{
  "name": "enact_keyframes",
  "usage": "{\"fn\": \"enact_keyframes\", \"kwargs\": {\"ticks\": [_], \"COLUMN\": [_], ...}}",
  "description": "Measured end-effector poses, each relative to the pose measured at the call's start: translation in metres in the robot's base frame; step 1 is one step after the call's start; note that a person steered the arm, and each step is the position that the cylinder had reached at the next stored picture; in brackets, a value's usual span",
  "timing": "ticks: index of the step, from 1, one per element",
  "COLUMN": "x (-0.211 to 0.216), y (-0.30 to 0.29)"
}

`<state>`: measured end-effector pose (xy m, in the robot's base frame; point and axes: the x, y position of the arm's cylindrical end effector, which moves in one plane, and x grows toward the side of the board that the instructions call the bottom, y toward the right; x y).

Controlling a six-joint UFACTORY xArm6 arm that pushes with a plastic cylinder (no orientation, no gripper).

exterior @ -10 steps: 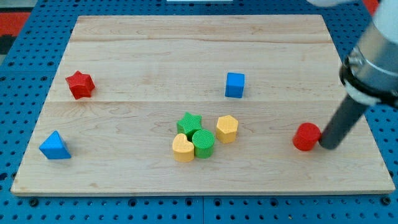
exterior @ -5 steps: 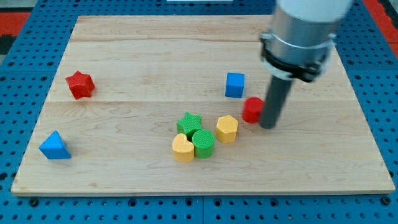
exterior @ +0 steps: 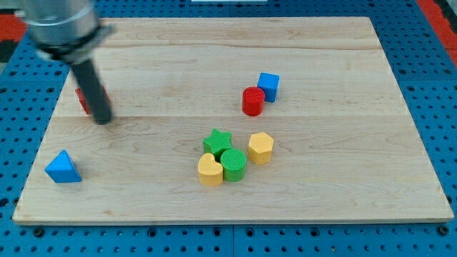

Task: Move the red circle diagonally bottom right to the red star

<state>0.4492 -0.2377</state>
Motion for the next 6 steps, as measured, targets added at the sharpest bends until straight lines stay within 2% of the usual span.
{"fn": "enact_keyframes", "kwargs": {"ticks": [1, 2, 5, 6], "x": [-0.013, -0.041, -0.046, -0.046], "y": [-0.051, -0.024, 0.162, 0.142]}}
